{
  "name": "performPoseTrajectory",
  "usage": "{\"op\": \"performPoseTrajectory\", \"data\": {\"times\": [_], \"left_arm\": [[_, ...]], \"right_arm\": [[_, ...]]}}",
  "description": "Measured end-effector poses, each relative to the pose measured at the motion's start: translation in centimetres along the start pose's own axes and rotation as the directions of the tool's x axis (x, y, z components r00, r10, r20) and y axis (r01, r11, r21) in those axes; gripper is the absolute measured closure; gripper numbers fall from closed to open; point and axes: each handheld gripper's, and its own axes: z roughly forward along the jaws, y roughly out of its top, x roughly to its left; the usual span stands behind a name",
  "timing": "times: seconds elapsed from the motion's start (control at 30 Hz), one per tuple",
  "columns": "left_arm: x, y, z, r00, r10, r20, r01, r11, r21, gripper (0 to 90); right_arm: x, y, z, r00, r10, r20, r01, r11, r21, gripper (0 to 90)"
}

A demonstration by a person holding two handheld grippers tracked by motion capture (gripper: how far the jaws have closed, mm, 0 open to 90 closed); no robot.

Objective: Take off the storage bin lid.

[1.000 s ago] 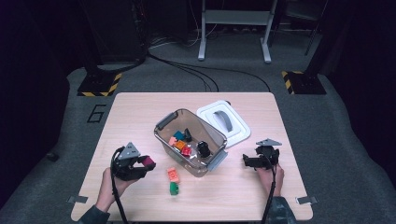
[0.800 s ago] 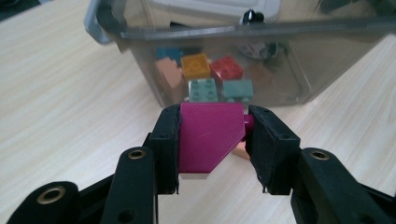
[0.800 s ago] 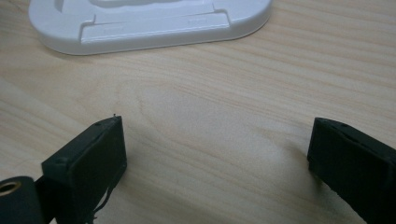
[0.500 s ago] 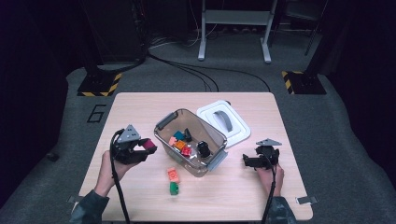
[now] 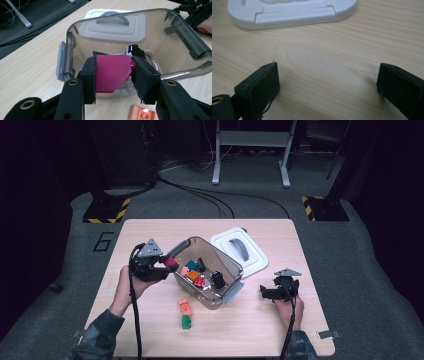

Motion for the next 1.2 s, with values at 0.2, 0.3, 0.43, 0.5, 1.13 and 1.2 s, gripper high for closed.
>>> {"op": "performPoseTrajectory", "data": {"times": [0.2,0.3,0.43,0.5,1.13,1.2], "left_arm": [[-0.1,0.8,1.0,0.9998,0.016,0.013,-0.016,0.9998,0.012,56.7],[-0.1,1.0,1.4,0.9996,0.011,0.026,-0.012,0.9998,0.016,56.7],[-0.2,1.4,2.3,0.9988,0.006,0.048,-0.007,0.9997,0.022,56.7],[-0.4,1.5,2.8,0.9978,0.000,0.067,-0.002,0.9996,0.028,56.7],[-2.6,1.1,6.6,0.9715,-0.032,0.235,0.000,0.9910,0.134,56.5],[-2.8,1.0,6.8,0.9685,-0.041,0.246,0.006,0.9901,0.140,56.5]], "right_arm": [[0.0,0.0,0.0,1.0000,0.000,0.000,0.000,1.000,0.000,3.6],[0.0,0.0,0.0,1.0000,0.000,0.000,0.000,1.000,0.000,3.6],[0.0,0.0,0.0,1.0000,0.000,0.000,0.000,1.000,0.000,3.6],[0.0,0.0,0.0,1.0000,0.000,0.000,0.000,1.000,0.000,3.6],[0.0,0.0,0.0,1.0000,0.000,0.000,0.000,1.000,0.000,3.6],[0.0,0.0,0.0,1.0000,0.000,0.000,0.000,1.000,0.000,3.6]]}}
